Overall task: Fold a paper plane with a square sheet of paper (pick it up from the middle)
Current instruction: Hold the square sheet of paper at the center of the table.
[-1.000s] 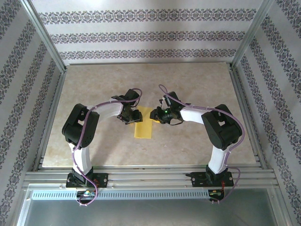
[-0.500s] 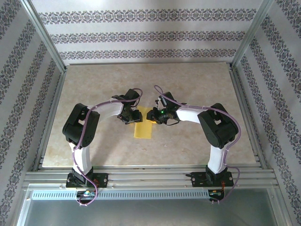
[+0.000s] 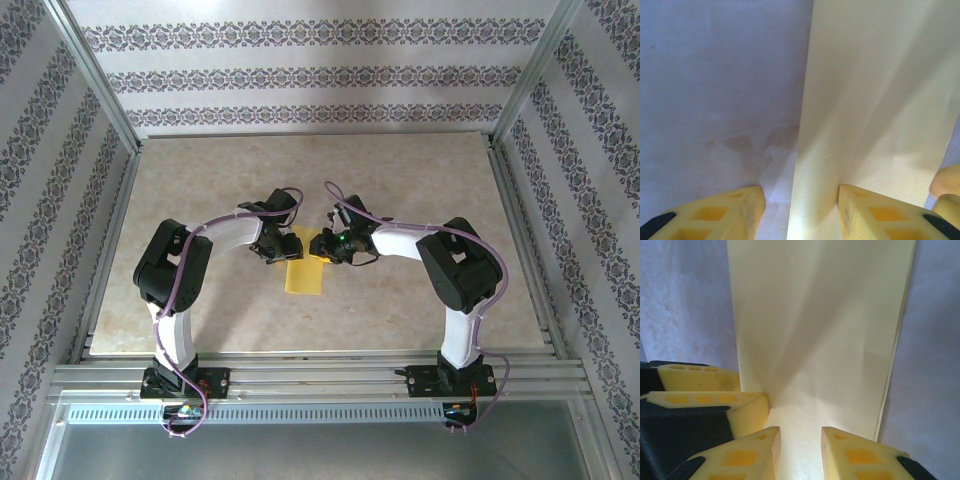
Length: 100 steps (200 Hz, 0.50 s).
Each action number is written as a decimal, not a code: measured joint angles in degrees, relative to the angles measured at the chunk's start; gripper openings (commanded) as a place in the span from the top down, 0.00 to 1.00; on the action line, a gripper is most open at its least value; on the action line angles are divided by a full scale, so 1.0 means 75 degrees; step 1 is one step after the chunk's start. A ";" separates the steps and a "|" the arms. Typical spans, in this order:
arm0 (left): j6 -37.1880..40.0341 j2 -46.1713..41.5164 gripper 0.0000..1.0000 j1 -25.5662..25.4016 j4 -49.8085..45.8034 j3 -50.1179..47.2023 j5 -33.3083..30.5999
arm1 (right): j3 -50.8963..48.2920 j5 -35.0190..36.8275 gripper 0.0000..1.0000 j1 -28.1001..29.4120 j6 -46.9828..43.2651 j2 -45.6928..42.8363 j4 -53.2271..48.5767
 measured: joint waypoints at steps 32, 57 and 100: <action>-0.0003 0.0015 0.53 0.0000 -0.0020 0.0020 0.0000 | 0.0000 0.0000 0.71 0.0000 0.0000 0.0038 -0.0017; -0.0026 0.0029 0.53 0.0000 -0.0047 0.0038 0.0000 | 0.0000 0.0000 0.71 0.0000 -0.0003 0.0055 -0.0076; -0.0026 0.0029 0.53 0.0000 -0.0052 0.0047 0.0000 | 0.0000 0.0029 0.71 0.0000 -0.0009 0.0166 -0.0245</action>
